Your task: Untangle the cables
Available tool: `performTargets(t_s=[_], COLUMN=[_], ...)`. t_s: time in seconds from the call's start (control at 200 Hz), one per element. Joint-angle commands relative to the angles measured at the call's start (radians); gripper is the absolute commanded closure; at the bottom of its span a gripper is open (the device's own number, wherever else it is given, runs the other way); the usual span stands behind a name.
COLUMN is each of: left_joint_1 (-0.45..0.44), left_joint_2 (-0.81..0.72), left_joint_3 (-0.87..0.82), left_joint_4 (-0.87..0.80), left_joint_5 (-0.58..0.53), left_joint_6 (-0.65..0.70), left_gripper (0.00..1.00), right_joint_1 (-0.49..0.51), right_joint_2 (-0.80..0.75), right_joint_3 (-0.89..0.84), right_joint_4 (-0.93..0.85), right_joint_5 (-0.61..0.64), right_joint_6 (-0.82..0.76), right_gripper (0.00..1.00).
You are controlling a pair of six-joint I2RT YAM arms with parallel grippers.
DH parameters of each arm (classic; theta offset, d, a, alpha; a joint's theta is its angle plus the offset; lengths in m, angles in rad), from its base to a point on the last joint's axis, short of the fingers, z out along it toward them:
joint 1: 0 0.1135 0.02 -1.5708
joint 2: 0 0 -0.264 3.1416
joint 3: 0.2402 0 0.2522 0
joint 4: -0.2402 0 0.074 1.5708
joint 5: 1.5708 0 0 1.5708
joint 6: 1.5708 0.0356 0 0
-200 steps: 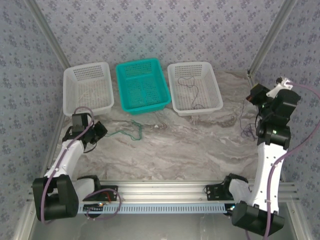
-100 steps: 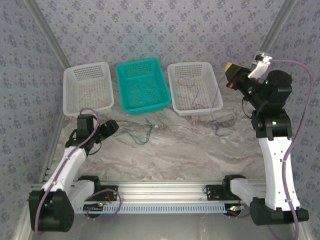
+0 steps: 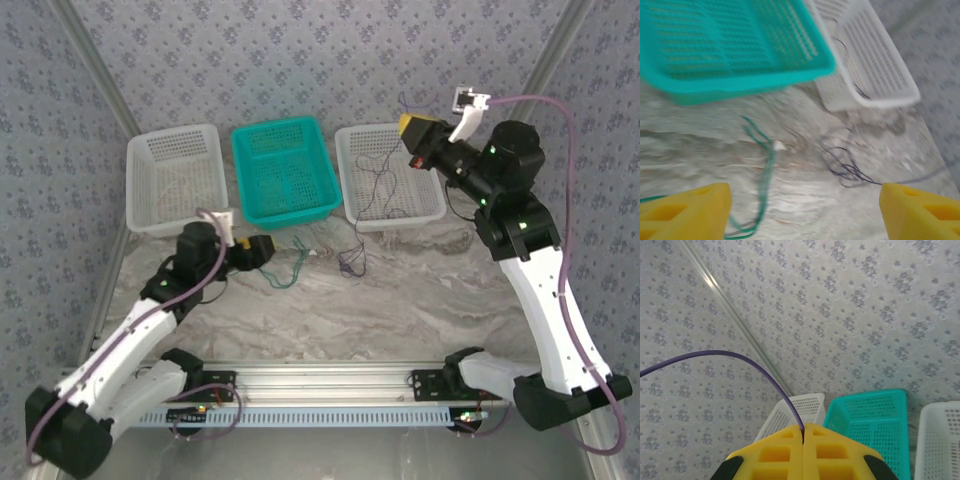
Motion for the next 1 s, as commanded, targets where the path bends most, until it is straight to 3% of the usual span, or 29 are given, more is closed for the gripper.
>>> performTargets(t_s=[0.0,0.135,0.375,0.49,0.6,0.994], left_joint_1=[-0.105,-0.150,-0.174,-0.186,-0.216,-0.226], left_joint_2=[0.150,0.324,0.577,0.701,0.806,1.070], left_joint_3=[0.025,0.084,0.264,0.347,0.405,0.559], left_joint_4=[0.161,0.215,0.163,0.190,0.204,0.197], left_joint_5=[0.054,0.057,0.118,0.195,0.204,0.289], left_joint_6=[0.042,0.018,-0.057,-0.105,-0.089,-0.187], left_gripper=[0.23,0.21,0.18,0.17,0.18,0.30], right_joint_1=[0.026,0.040,0.051,0.061,0.061,0.060], right_joint_2=[0.024,0.062,0.044,0.024,0.007,-0.021], right_joint_3=[0.053,0.108,0.044,0.001,-0.029,-0.059], right_joint_4=[0.064,0.008,-0.071,-0.069,-0.066,-0.085], right_joint_5=[-0.055,-0.218,-0.317,-0.297,-0.267,-0.209], right_joint_6=[-0.022,-0.146,-0.194,-0.191,-0.189,-0.211], right_gripper=[1.00,1.00,1.00,1.00,1.00,1.00])
